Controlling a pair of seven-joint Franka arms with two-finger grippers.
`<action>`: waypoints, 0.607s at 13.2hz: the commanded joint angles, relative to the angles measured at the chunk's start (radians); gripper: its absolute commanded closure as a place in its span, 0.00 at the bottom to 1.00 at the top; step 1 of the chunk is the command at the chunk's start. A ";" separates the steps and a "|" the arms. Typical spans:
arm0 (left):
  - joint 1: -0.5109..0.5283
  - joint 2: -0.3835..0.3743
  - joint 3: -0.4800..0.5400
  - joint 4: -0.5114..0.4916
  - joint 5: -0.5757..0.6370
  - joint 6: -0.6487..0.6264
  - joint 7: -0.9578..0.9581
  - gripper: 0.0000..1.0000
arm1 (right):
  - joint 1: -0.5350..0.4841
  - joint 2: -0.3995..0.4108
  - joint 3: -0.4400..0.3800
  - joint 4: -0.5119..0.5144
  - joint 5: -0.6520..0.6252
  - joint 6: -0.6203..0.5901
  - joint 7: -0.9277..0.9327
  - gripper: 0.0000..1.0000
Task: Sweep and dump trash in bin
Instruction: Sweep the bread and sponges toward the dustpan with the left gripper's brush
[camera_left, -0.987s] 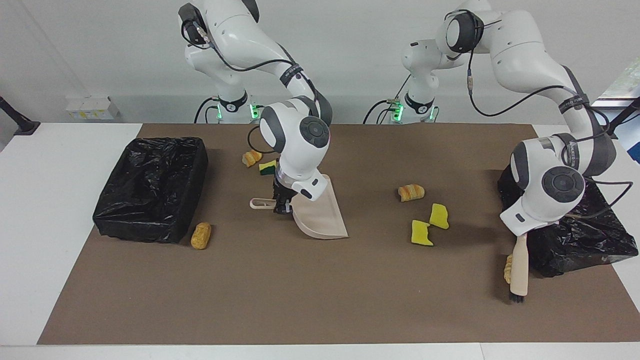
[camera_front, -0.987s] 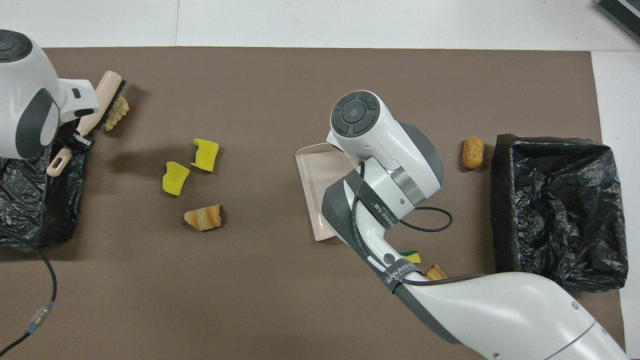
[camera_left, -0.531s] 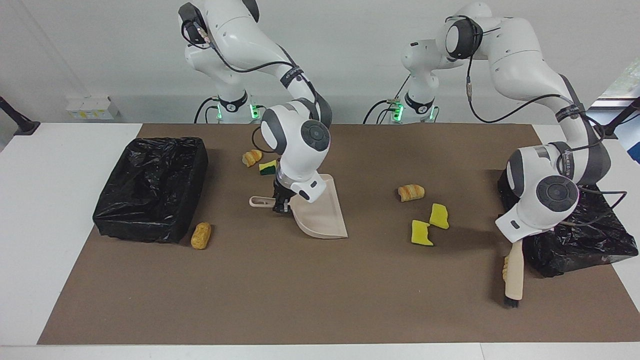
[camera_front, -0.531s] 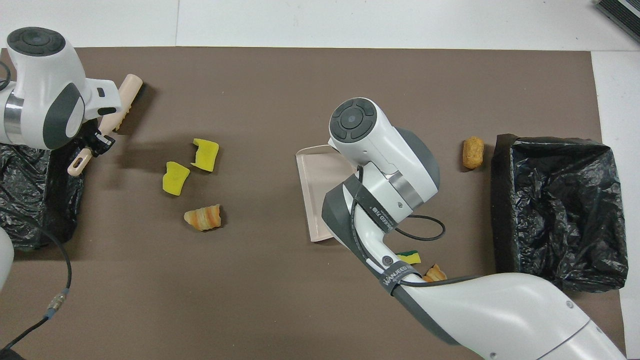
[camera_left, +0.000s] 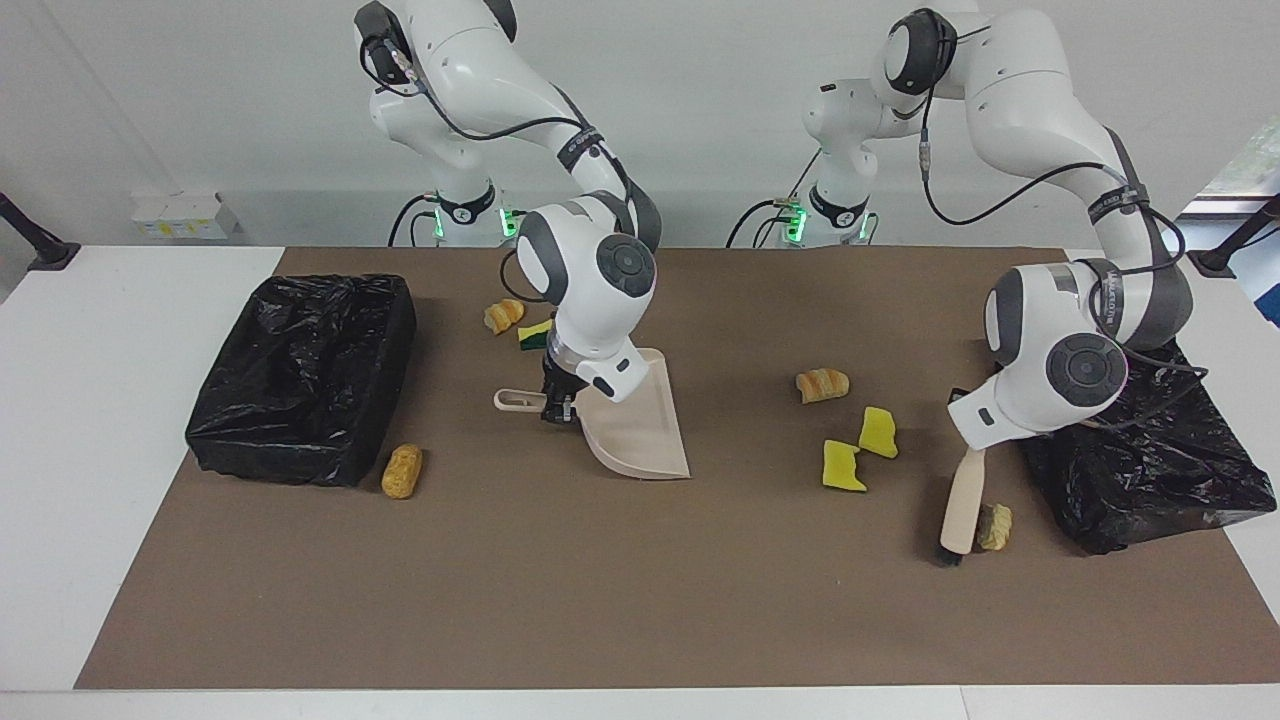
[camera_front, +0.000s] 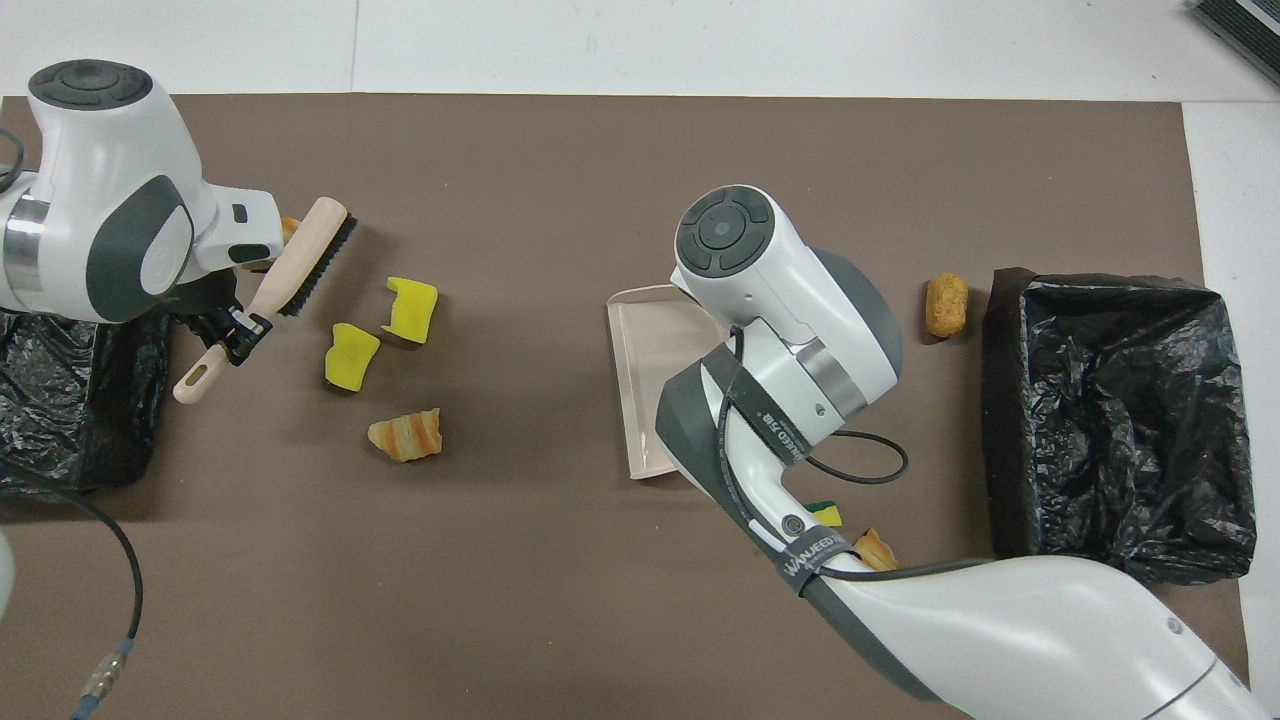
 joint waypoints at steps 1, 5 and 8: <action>0.029 -0.014 0.029 -0.024 0.040 0.099 0.010 1.00 | -0.023 -0.043 0.008 -0.044 0.035 0.004 0.015 1.00; 0.111 0.055 0.032 -0.052 0.050 0.301 0.018 1.00 | 0.002 -0.089 0.008 -0.142 0.070 0.057 0.219 1.00; 0.109 0.034 0.032 -0.159 0.050 0.307 0.081 1.00 | 0.038 -0.133 0.008 -0.227 0.070 0.119 0.375 1.00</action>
